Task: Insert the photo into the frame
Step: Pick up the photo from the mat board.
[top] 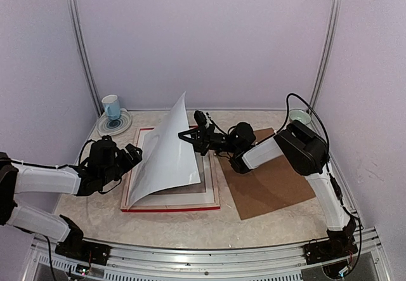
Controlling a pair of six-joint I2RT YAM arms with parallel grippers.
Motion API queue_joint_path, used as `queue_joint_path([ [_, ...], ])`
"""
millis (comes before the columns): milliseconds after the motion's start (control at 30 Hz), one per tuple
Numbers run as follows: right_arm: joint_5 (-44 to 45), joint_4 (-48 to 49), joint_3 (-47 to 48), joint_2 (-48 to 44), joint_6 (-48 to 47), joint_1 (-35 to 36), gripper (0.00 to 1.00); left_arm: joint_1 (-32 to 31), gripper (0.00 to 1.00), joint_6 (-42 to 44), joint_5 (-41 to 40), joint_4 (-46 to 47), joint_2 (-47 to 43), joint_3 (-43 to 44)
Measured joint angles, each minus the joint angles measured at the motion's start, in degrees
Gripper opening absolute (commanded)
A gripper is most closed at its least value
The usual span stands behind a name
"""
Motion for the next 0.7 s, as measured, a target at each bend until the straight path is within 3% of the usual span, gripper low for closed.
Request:
queue_joint_path([
  [700,-6.43,3.8,5.81,2.43,2.75,0.0,0.1,0.02,0.99,0.0,-0.09,0.07,-0.76,-0.39],
])
